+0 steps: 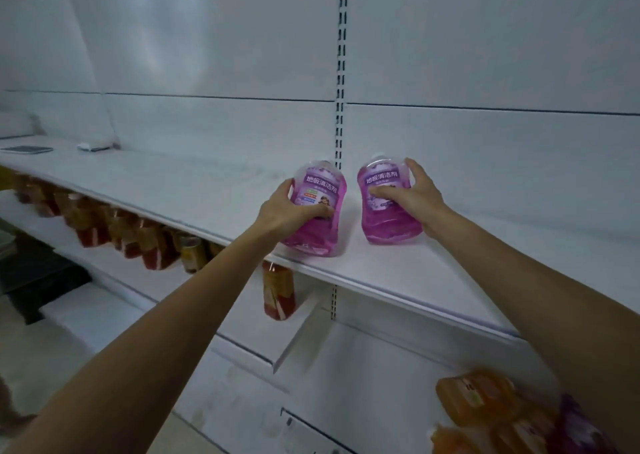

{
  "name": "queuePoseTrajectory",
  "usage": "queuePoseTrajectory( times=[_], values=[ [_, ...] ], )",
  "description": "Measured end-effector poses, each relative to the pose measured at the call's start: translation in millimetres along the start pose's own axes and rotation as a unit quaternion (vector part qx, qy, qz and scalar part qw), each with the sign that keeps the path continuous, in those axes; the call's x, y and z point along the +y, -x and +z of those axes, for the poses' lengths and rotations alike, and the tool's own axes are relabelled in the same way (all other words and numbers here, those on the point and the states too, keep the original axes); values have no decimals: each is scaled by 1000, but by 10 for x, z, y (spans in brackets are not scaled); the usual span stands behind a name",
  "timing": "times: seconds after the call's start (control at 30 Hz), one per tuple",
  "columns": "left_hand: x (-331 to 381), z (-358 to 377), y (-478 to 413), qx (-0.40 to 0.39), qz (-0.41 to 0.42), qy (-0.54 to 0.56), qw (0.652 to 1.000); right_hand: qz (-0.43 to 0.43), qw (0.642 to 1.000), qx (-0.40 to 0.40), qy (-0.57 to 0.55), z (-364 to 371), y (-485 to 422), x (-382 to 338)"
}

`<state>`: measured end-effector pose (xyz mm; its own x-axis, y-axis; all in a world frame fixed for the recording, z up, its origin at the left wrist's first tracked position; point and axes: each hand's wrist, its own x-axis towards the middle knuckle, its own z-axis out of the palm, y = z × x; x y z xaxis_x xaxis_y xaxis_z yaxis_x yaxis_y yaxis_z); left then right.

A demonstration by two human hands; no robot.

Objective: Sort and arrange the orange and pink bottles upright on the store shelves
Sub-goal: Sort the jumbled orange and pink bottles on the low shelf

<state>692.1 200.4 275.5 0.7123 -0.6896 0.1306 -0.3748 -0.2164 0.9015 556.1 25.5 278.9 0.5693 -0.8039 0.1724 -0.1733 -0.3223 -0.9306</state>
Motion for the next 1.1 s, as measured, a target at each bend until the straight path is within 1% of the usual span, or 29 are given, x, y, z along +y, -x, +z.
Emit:
queuePoseTrajectory(
  times=[0.07, 0.13, 0.2, 0.27, 0.33, 0.37, 0.43, 0.47, 0.53, 0.6, 0.73, 0.83, 0.93, 1.1],
  values=[
    [13, -17, -226, -77, -2, -15, 997, 39, 998, 38, 9, 37, -58, 48],
    [37, -41, -357, -137, 1, -72, 988, 72, 995, 68, 22, 84, -84, 64],
    [16, -55, -457, -164, 8, -128, 978, 100, 987, 100, 78, 120, -107, 86],
    [-57, -45, -564, -189, 18, -125, 974, 120, 977, 125, 124, 153, -123, 96],
    [-82, -40, -605, -200, 51, -138, 969, 130, 979, 132, 89, 181, -120, 98],
    [-83, -40, -627, -191, 84, -177, 962, 136, 979, 138, 67, 189, -89, 76],
    [-31, -53, -618, -145, 169, -267, 938, 133, 977, 158, 48, 157, -25, 63],
    [29, -64, -584, -117, 219, -283, 927, 125, 975, 175, 49, 113, 14, 51],
    [171, -55, -491, -105, 302, -255, 913, 107, 964, 227, 85, -35, 123, 33],
    [336, 58, -322, -148, 348, -206, 902, 100, 952, 263, 119, -238, 299, 17],
    [674, 564, 160, -254, 333, -123, 900, 100, 930, 309, 173, -774, 791, 36],
    [868, 1045, 494, -309, 356, -97, 877, 115, 904, 356, 206, -1272, 1327, 110],
    [1024, 1532, 911, -359, 350, -49, 864, 146, 876, 400, 224, -1840, 1983, 223],
    [1167, 2308, 1847, -439, 349, -3, 828, 195, 830, 468, 230, -2721, 3124, 380]
  ],
)
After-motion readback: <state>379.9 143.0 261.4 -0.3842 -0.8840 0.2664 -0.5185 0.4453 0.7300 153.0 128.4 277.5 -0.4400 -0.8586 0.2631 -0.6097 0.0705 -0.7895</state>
